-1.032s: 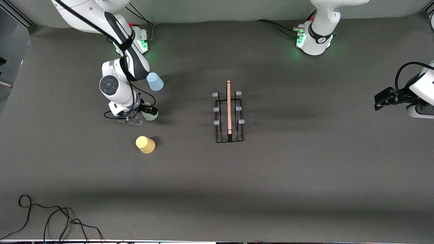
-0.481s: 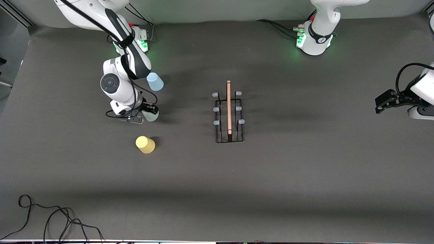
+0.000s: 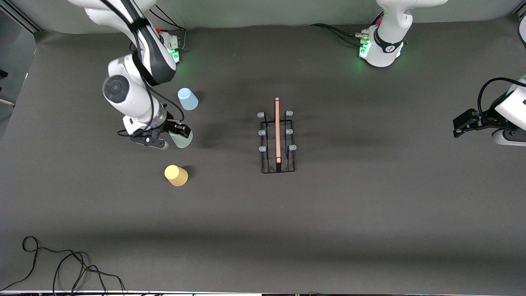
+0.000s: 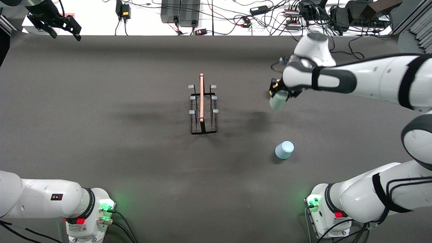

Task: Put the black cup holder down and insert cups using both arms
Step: 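Lift the pale green cup with the right gripper, then place the green cup onto a rack peg with the right gripper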

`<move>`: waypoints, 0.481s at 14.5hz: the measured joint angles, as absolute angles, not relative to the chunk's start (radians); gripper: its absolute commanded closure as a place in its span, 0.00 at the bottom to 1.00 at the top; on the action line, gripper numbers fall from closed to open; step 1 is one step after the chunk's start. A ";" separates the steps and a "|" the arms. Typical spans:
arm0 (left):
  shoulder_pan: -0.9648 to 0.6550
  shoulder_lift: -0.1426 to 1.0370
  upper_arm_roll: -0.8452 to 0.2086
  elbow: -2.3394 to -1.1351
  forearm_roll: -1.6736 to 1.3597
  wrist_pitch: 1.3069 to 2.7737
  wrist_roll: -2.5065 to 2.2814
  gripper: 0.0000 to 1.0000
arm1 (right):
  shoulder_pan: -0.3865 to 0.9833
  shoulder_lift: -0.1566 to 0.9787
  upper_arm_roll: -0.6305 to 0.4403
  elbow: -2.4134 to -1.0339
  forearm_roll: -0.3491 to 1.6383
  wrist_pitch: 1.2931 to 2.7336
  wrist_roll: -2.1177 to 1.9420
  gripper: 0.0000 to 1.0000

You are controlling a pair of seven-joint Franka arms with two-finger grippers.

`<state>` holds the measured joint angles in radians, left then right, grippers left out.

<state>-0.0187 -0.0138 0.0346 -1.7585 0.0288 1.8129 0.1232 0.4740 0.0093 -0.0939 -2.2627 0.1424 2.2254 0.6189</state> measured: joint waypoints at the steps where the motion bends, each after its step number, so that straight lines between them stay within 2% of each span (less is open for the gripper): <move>1: -0.019 -0.014 0.034 -1.759 0.028 1.810 0.123 0.00 | 0.495 0.001 -0.093 -2.208 0.143 2.167 0.675 1.00; 3: -0.020 -0.014 0.033 -1.759 0.026 1.797 0.123 0.00 | 0.552 0.000 -0.091 -2.135 0.145 2.116 0.788 1.00; 7: -0.018 -0.014 0.035 -1.759 0.026 1.775 0.110 0.00 | 0.729 0.029 -0.086 -2.098 0.146 2.128 1.079 1.00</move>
